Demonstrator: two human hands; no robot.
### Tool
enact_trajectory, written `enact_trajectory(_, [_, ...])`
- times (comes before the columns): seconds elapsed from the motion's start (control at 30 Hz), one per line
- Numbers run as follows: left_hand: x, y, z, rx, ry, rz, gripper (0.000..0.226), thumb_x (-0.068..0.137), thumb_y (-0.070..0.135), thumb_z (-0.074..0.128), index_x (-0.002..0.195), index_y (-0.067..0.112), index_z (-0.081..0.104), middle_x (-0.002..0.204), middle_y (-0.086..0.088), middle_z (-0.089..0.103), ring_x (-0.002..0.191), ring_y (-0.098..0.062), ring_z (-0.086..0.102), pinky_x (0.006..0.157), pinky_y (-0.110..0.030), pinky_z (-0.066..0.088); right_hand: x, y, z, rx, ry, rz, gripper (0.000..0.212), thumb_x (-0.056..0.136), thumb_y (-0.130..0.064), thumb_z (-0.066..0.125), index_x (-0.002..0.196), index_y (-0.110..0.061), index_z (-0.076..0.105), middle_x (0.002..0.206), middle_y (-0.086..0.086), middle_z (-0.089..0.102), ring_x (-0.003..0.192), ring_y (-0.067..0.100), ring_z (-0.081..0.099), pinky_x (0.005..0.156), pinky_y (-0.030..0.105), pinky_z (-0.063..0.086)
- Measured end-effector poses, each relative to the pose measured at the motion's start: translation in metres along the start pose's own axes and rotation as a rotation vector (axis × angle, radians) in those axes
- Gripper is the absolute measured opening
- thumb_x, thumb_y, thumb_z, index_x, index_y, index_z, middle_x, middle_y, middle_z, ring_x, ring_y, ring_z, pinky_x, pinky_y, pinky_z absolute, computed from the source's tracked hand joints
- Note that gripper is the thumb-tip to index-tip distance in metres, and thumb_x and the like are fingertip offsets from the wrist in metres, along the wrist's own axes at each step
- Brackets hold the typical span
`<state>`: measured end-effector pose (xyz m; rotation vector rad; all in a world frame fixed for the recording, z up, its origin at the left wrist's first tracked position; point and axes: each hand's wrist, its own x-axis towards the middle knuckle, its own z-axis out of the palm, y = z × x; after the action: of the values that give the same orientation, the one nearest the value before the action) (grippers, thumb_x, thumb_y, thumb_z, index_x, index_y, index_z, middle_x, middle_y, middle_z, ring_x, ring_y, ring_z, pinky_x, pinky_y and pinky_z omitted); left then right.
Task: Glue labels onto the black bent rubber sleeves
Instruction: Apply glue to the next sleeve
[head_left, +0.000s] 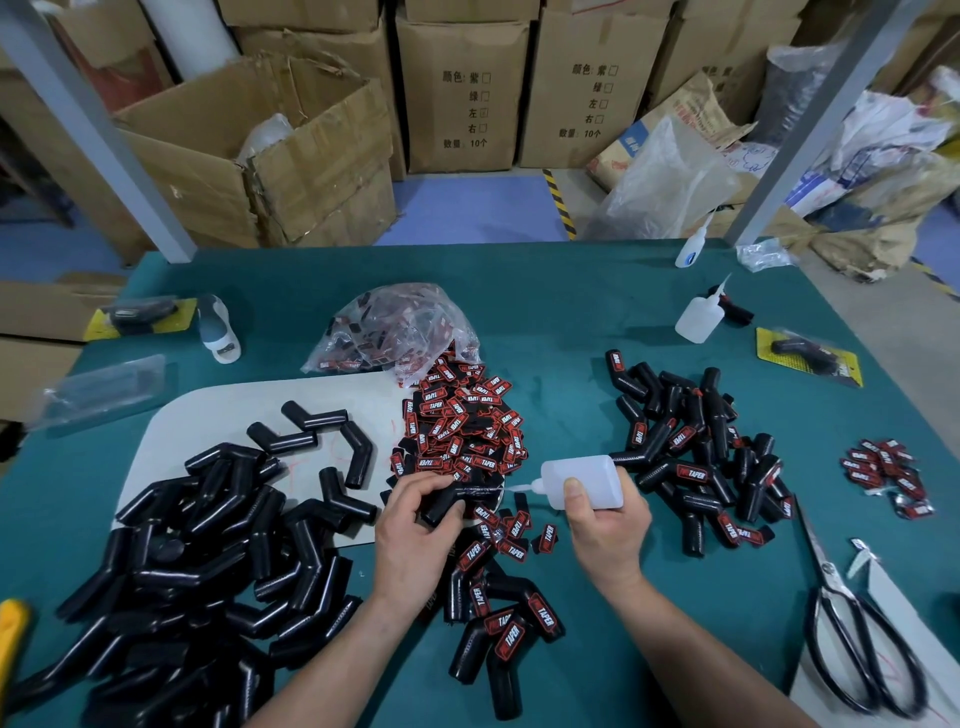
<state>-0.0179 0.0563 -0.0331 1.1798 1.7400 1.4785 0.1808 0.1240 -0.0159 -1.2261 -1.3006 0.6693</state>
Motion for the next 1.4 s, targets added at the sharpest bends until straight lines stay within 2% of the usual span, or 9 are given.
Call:
enact_trajectory(0.13, [0.0000,0.0026,0.0003,-0.022,0.020,0.002,0.045,0.084,-0.002,0.080,0.104,0.037,0.071,0.112,0.021,0.064,0.106,-0.002,0.065,0.079,-0.007,0.052,0.0016,0.0041,-0.0003,-0.002,0.005,0.020,0.038,0.075,-0.044,0.066,0.068,-0.009,0.053,0.055,-0.013,0.050,0.053,-0.006,0.050,0.046,0.016,0.037])
enact_trajectory(0.37, [-0.0008,0.0018,0.0003,-0.002,0.001,-0.005,0.042,0.084,0.001,0.081,0.104,0.036,0.071,0.113,0.021,0.064,0.109,-0.004,0.065,0.085,-0.011,0.053,-0.0009,0.0003,0.0003,-0.005,-0.023,0.009,0.027,0.076,-0.043,0.066,0.069,-0.023,0.049,0.065,-0.018,0.059,0.053,-0.005,0.050,0.046,0.010,0.036])
enact_trajectory(0.47, [-0.0007,0.0042,0.0004,-0.019,0.015,-0.004,0.044,0.084,-0.002,0.080,0.104,0.036,0.071,0.111,0.022,0.064,0.108,-0.002,0.064,0.083,-0.009,0.052,-0.0008,0.0002,0.0000,-0.017,-0.023,0.008,0.040,0.075,-0.044,0.066,0.065,-0.007,0.051,0.052,-0.011,0.048,0.052,-0.006,0.048,0.046,0.011,0.034])
enact_trajectory(0.57, [-0.0013,0.0075,0.0002,-0.053,0.028,0.009,0.046,0.083,-0.007,0.079,0.103,0.034,0.071,0.110,0.024,0.063,0.106,0.001,0.064,0.077,-0.005,0.052,0.0010,-0.0013,-0.0003,-0.032,-0.011,-0.011,0.052,0.074,-0.044,0.065,0.064,0.005,0.050,0.056,-0.015,0.044,0.051,-0.007,0.046,0.046,0.011,0.033])
enact_trajectory(0.7, [-0.0015,0.0080,-0.0007,-0.059,0.018,-0.003,0.044,0.085,-0.005,0.078,0.104,0.034,0.071,0.111,0.026,0.063,0.105,0.003,0.064,0.076,-0.005,0.052,0.0017,-0.0038,-0.0012,-0.033,-0.008,-0.016,0.056,0.075,-0.045,0.064,0.065,0.009,0.051,0.057,0.000,0.046,0.051,-0.006,0.046,0.045,0.018,0.034])
enact_trajectory(0.83, [-0.0011,0.0071,-0.0014,-0.051,0.011,-0.010,0.043,0.086,-0.003,0.079,0.105,0.034,0.071,0.112,0.026,0.062,0.106,0.002,0.064,0.074,-0.007,0.053,0.0025,-0.0052,-0.0020,-0.047,-0.005,-0.026,0.055,0.075,-0.044,0.064,0.066,0.008,0.051,0.056,0.000,0.046,0.051,-0.006,0.047,0.045,0.013,0.033])
enact_trajectory(0.93, [-0.0014,0.0077,-0.0016,-0.065,0.014,-0.009,0.043,0.086,-0.004,0.078,0.106,0.033,0.071,0.113,0.024,0.062,0.106,0.001,0.065,0.074,-0.008,0.054,0.0024,-0.0037,-0.0024,-0.062,0.002,-0.038,0.055,0.075,-0.044,0.064,0.066,0.009,0.051,0.053,0.011,0.047,0.052,0.005,0.045,0.045,0.018,0.033])
enact_trajectory(1.1, [-0.0011,0.0084,-0.0012,-0.080,0.017,-0.009,0.043,0.086,-0.006,0.077,0.106,0.032,0.071,0.112,0.023,0.063,0.104,0.001,0.066,0.072,-0.009,0.056,0.0018,-0.0035,-0.0008,-0.061,-0.017,-0.031,0.052,0.075,-0.043,0.064,0.064,0.006,0.050,0.055,-0.010,0.042,0.051,-0.006,0.046,0.045,0.010,0.031])
enact_trajectory(1.4, [-0.0016,0.0106,-0.0011,-0.062,0.023,-0.001,0.046,0.085,-0.007,0.077,0.105,0.034,0.071,0.112,0.025,0.063,0.104,0.004,0.065,0.070,-0.006,0.053,0.0028,0.0013,-0.0012,-0.066,-0.005,-0.025,0.048,0.076,-0.043,0.064,0.065,0.002,0.050,0.056,-0.015,0.044,0.051,-0.007,0.047,0.045,0.011,0.032])
